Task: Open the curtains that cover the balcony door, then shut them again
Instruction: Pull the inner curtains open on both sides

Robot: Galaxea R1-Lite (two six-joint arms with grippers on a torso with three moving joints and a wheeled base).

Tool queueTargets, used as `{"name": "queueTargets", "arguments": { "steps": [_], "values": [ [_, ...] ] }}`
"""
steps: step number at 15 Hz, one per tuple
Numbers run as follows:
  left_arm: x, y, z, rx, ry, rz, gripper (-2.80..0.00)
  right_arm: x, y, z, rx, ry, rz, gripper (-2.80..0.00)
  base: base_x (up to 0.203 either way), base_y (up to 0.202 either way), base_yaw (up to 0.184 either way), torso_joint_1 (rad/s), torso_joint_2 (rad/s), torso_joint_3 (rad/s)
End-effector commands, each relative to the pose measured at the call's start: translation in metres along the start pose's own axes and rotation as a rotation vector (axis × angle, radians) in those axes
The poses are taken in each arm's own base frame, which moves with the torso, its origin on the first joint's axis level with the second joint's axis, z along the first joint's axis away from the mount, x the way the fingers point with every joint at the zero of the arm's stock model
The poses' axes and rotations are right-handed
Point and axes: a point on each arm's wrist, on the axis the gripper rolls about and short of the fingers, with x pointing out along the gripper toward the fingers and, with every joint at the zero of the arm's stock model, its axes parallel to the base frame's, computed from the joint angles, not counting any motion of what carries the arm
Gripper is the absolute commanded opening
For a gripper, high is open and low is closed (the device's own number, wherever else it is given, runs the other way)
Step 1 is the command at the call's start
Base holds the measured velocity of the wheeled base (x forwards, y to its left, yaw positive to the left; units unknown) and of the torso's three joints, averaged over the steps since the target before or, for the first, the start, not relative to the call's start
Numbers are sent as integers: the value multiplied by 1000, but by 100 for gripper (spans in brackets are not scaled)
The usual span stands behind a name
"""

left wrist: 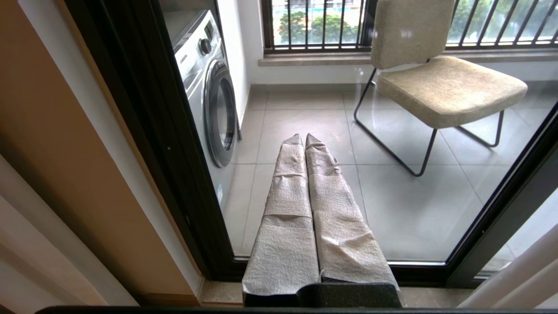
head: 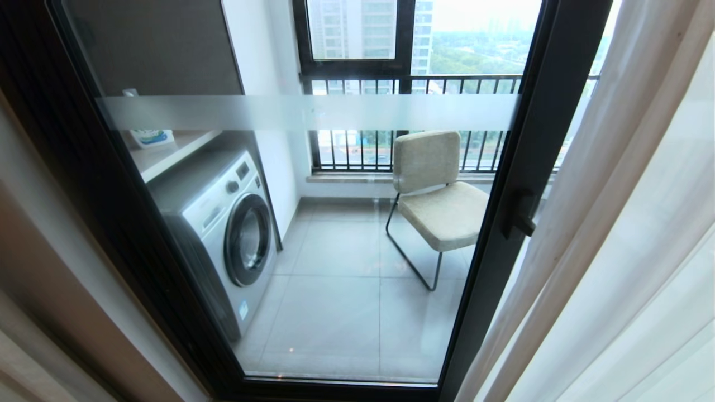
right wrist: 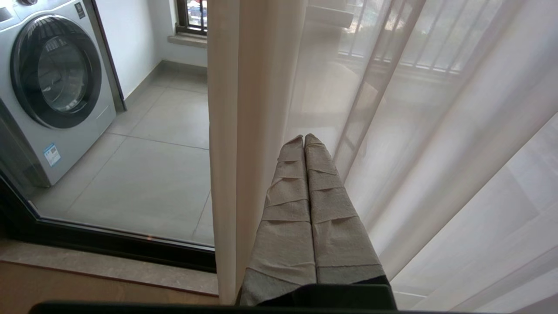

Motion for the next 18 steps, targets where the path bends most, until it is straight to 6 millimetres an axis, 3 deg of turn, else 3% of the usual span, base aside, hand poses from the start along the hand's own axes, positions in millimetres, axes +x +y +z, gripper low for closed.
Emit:
{"name": "queueTargets", "arguments": {
  "steps": [1,15,18],
  "values": [
    [0,0,0,0,0,1,-280,0,0,0,-1,-1,1,-280,0,0,0,0,0,0],
    [0,0,0,0,0,1,-280,0,0,1,-51,-6,3,-280,0,0,0,0,0,0],
    [0,0,0,0,0,1,-280,-5,-1,14,-67,-46,16,-280,0,0,0,0,0,0]
  ]
}}
